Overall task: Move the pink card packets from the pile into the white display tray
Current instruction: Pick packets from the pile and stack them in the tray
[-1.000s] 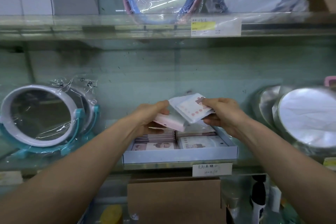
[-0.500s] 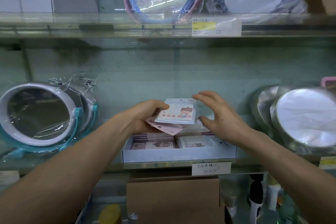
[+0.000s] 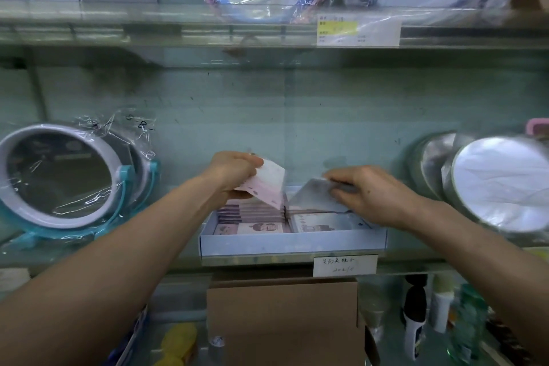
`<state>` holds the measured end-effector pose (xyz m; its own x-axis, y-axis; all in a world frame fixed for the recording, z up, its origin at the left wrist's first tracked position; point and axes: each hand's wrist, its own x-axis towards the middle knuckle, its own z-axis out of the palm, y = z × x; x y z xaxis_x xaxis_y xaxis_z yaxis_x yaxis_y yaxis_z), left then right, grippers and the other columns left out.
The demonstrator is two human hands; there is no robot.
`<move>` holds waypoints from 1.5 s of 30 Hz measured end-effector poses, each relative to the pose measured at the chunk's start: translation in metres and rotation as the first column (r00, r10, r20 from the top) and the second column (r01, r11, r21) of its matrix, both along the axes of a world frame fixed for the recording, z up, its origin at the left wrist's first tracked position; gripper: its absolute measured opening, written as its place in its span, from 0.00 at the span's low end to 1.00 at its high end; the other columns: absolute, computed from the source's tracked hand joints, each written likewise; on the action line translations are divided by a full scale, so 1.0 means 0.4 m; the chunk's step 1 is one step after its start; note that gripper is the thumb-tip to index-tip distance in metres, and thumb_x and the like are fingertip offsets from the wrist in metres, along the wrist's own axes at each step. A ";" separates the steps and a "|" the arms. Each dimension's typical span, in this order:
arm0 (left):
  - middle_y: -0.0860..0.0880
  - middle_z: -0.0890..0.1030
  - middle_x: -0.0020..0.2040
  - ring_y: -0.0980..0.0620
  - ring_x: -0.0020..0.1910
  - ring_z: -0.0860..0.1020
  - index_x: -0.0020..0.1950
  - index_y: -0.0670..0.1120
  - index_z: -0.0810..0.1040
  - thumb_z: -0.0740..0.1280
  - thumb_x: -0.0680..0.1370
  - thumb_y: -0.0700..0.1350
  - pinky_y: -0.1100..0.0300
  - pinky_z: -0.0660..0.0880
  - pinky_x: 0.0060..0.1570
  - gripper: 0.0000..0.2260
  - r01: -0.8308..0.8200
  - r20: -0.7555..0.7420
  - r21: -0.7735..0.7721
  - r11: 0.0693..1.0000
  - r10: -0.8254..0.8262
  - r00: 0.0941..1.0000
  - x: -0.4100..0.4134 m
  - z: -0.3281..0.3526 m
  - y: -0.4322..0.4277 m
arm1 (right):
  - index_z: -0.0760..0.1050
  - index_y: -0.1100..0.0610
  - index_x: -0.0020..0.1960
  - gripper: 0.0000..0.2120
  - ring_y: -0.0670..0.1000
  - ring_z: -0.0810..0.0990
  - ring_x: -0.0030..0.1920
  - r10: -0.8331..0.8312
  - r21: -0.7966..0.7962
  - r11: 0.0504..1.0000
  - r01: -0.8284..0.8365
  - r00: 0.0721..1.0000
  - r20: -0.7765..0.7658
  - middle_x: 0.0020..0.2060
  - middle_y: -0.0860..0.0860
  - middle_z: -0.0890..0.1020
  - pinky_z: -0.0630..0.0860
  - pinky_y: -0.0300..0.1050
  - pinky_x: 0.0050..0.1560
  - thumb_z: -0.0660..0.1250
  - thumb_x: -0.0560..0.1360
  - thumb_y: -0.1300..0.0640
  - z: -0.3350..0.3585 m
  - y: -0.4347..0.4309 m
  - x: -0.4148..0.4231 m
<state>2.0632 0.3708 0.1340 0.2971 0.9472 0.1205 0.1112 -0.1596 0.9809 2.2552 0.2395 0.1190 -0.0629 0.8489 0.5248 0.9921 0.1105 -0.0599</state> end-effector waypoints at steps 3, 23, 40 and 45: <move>0.44 0.78 0.54 0.49 0.36 0.77 0.61 0.45 0.77 0.58 0.77 0.29 0.58 0.79 0.29 0.19 0.002 0.031 0.008 1.000 -0.003 1.000 -0.006 -0.004 -0.003 | 0.76 0.54 0.59 0.12 0.56 0.79 0.51 -0.054 -0.108 0.992 0.067 0.991 0.119 0.51 0.51 0.83 0.76 0.52 0.51 0.59 0.78 0.57 -0.016 0.012 0.002; 0.44 0.83 0.44 0.49 0.38 0.81 0.53 0.43 0.80 0.64 0.77 0.33 0.59 0.78 0.34 0.09 0.185 -0.019 -0.100 0.978 -0.188 0.982 -0.063 0.006 0.007 | 0.69 0.52 0.68 0.18 0.52 0.81 0.47 -0.016 -0.160 0.974 -0.159 0.660 -0.751 0.52 0.53 0.80 0.80 0.46 0.45 0.63 0.78 0.56 0.033 0.066 -0.078; 0.50 0.83 0.42 0.52 0.40 0.77 0.42 0.48 0.84 0.67 0.74 0.43 0.61 0.74 0.40 0.06 0.353 -0.764 0.262 0.898 -0.030 0.644 -0.032 -0.057 -0.055 | 0.83 0.57 0.51 0.12 0.48 0.75 0.32 -0.188 -0.397 0.918 0.023 0.905 -0.382 0.36 0.51 0.80 0.72 0.39 0.35 0.61 0.77 0.56 -0.010 0.106 -0.162; 0.47 0.81 0.45 0.49 0.43 0.77 0.47 0.43 0.82 0.67 0.74 0.49 0.59 0.73 0.41 0.10 0.338 -0.848 0.250 0.907 0.038 0.528 0.005 -0.060 -0.062 | 0.82 0.56 0.50 0.11 0.53 0.80 0.52 -0.269 -0.288 0.946 0.149 0.854 -0.445 0.48 0.51 0.84 0.77 0.45 0.55 0.61 0.75 0.58 -0.032 0.101 -0.092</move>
